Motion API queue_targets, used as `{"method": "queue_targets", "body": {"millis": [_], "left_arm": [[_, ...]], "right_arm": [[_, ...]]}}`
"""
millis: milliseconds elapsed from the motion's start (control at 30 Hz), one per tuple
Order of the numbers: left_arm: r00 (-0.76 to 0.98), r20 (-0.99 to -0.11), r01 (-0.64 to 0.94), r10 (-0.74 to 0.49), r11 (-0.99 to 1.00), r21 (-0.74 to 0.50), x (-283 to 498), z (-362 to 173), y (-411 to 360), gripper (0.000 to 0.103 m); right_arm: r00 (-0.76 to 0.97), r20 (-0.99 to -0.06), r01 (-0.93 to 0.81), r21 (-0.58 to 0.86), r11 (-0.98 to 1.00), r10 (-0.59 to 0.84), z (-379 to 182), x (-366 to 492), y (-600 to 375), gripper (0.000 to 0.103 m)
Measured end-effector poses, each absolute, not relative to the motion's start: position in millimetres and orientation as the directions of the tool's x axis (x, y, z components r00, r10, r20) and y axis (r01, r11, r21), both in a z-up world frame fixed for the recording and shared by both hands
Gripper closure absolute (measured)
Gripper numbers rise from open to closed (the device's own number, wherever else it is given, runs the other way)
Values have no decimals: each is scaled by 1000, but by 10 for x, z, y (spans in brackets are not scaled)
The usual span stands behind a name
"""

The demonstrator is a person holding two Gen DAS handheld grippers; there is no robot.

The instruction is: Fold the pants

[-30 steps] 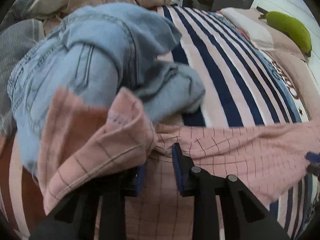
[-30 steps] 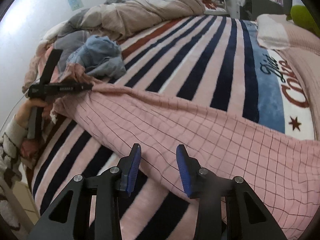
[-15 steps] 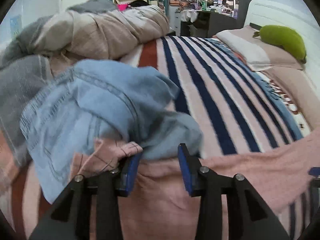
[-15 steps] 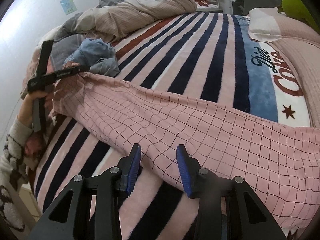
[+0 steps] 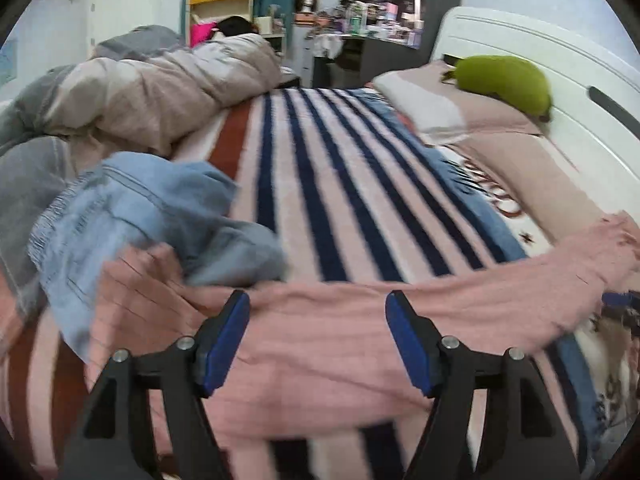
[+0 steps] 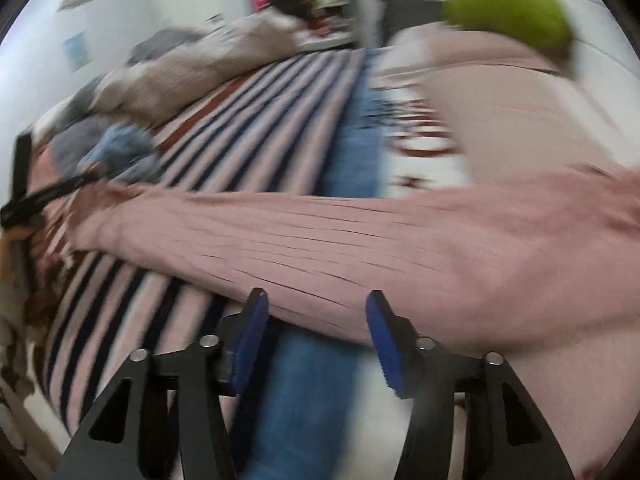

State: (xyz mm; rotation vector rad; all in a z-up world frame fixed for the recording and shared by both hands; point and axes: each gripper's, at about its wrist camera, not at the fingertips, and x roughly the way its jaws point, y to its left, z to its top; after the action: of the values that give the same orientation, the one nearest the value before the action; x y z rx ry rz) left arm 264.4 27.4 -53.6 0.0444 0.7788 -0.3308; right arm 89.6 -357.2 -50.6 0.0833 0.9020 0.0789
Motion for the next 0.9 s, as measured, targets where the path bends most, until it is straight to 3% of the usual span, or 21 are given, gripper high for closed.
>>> {"method": "queue_targets", "body": {"millis": [167, 300, 400, 500, 667, 900], "left_arm": [[625, -724, 321, -292, 941, -102, 2380, -674, 20, 36], [582, -764, 283, -280, 950, -132, 2258, -858, 28, 36], [557, -787, 225, -265, 960, -165, 2177, -981, 174, 36], [538, -798, 137, -272, 962, -236, 2115, -1099, 431, 28], [519, -801, -20, -299, 932, -361, 2029, -1337, 849, 28], [551, -758, -90, -350, 878, -470, 2049, -1459, 1062, 28]], "right_arm": [[665, -745, 169, 71, 983, -61, -281, 435, -4313, 47], [689, -719, 250, 115, 961, -93, -207, 261, -4765, 38], [704, -706, 273, 174, 946, -73, -228, 299, -4984, 38], [732, -679, 274, 228, 934, -49, -260, 378, -5122, 38], [775, -629, 286, 265, 921, -60, -243, 542, -5240, 38], [794, -600, 310, 265, 913, -96, -240, 601, -5235, 36]]}}
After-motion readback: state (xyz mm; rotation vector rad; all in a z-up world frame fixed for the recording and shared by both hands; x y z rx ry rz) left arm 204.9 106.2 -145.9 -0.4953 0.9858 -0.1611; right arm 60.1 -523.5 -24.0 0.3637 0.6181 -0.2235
